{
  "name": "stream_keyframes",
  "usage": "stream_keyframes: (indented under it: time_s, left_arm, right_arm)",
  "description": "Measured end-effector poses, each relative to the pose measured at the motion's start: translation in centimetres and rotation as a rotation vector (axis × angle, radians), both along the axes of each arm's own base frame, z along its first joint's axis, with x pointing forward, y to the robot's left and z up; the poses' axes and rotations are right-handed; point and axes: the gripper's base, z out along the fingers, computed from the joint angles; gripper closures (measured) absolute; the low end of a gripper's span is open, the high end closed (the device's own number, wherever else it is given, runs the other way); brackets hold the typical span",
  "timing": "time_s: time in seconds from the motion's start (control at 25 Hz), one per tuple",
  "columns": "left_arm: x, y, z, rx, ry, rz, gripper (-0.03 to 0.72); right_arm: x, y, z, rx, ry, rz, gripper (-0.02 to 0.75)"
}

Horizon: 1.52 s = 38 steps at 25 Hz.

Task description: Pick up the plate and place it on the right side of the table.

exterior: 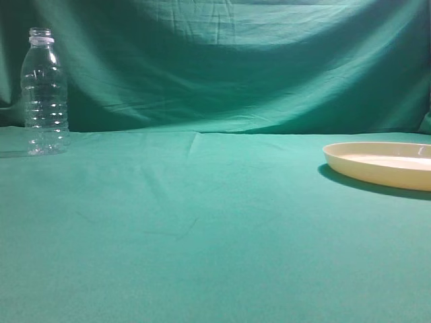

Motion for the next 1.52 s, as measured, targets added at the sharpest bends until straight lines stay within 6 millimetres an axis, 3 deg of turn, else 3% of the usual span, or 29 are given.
stream_keyframes:
  time_s: [0.36, 0.6, 0.76, 0.88, 1.28, 1.4, 1.52]
  left_arm:
    - [0.0, 0.0, 0.0, 0.0, 0.0, 0.0, 0.688]
    - [0.0, 0.0, 0.0, 0.0, 0.0, 0.0, 0.688]
    - [0.0, 0.0, 0.0, 0.0, 0.0, 0.0, 0.688]
    - [0.0, 0.0, 0.0, 0.0, 0.0, 0.0, 0.688]
    - [0.0, 0.0, 0.0, 0.0, 0.0, 0.0, 0.688]
    - [0.0, 0.0, 0.0, 0.0, 0.0, 0.0, 0.688]
    - [0.0, 0.0, 0.0, 0.0, 0.0, 0.0, 0.688]
  right_arm:
    - [-3.8, 0.7, -0.8, 0.092, -0.138, 0.08, 0.738]
    - [-3.8, 0.8, -0.9, 0.104, -0.128, 0.09, 0.738]
    - [-2.5, 0.5, -1.7, 0.031, -0.191, 0.069, 0.738]
    - [-1.2, 0.2, -4.2, -0.031, -0.201, 0.043, 0.738]
    - [2.7, 0.3, -16.0, -0.04, -0.18, 0.049, 0.738]
    - [2.9, 0.4, -18.3, -0.022, -0.126, 0.045, 0.738]
    - [2.9, 0.4, -18.7, -0.012, -0.1, 0.043, 0.738]
